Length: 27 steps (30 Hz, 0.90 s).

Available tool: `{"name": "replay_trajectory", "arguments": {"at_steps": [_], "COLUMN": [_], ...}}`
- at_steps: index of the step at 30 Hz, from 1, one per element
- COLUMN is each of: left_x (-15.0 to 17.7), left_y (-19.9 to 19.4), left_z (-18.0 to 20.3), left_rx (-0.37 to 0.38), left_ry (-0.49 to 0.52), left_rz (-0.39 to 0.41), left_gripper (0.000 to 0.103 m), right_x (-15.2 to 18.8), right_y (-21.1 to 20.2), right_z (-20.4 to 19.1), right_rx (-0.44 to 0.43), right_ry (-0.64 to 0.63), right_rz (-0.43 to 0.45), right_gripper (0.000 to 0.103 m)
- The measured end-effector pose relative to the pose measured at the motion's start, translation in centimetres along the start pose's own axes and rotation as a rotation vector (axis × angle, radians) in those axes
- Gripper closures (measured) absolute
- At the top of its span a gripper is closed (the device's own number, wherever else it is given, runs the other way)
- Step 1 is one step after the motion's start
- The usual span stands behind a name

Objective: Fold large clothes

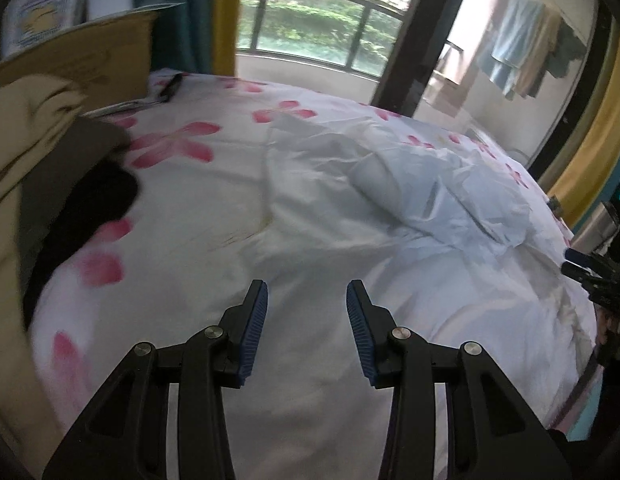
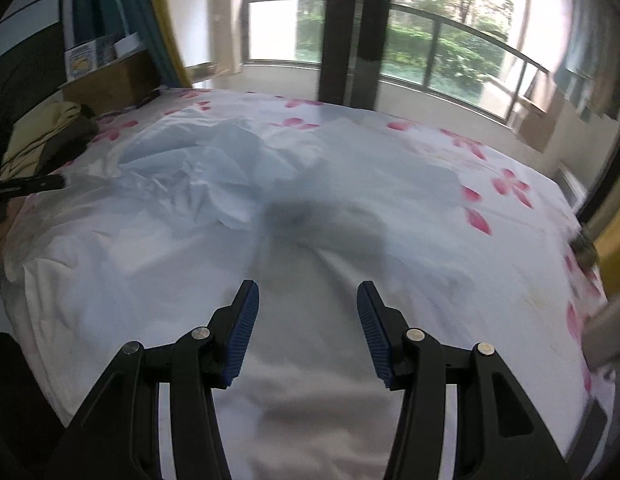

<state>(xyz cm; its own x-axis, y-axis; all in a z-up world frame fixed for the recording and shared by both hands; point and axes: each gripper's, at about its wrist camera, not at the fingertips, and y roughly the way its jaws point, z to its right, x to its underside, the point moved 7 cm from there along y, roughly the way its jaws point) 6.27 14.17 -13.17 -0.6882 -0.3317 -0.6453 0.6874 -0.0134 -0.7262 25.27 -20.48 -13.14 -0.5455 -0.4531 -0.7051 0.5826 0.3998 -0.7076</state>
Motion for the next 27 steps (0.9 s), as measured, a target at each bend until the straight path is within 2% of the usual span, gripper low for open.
{"name": "replay_trajectory", "arguments": {"at_steps": [6, 12, 15, 18, 23, 25, 27], "left_x": [2.2, 4.8, 6.2, 7.2, 7.9, 8.1, 8.3], "left_y": [-3.0, -5.3, -5.5, -5.9, -6.5, -6.4, -6.4], "left_z": [-3.5, -5.5, -5.5, -5.6, -6.1, -6.4, -6.2], "left_rx": [-0.073, -0.099, -0.123, -0.169, -0.258, -0.253, -0.249], "left_ry": [-0.054, -0.085, -0.059, -0.012, 0.034, 0.021, 0.034], "left_rz": [0.03, 0.021, -0.008, -0.01, 0.013, 0.007, 0.002], "left_gripper": [0.051, 0.044, 0.041, 0.041, 0.039, 0.036, 0.033], "right_x": [2.6, 5.4, 6.8, 8.0, 10.1, 11.0, 11.5], "right_y": [-1.8, -3.0, -3.8, -4.4, -4.4, -4.3, -4.7], "right_z": [3.4, 7.1, 8.8, 10.1, 11.7, 12.1, 12.2], "right_rx": [0.102, 0.176, 0.217, 0.238, 0.26, 0.244, 0.224], "right_ry": [0.057, 0.143, 0.183, 0.22, 0.273, 0.306, 0.33], "right_rz": [-0.006, -0.024, -0.037, -0.042, -0.088, -0.102, -0.08], "right_gripper": [0.052, 0.052, 0.045, 0.038, 0.037, 0.037, 0.033]}}
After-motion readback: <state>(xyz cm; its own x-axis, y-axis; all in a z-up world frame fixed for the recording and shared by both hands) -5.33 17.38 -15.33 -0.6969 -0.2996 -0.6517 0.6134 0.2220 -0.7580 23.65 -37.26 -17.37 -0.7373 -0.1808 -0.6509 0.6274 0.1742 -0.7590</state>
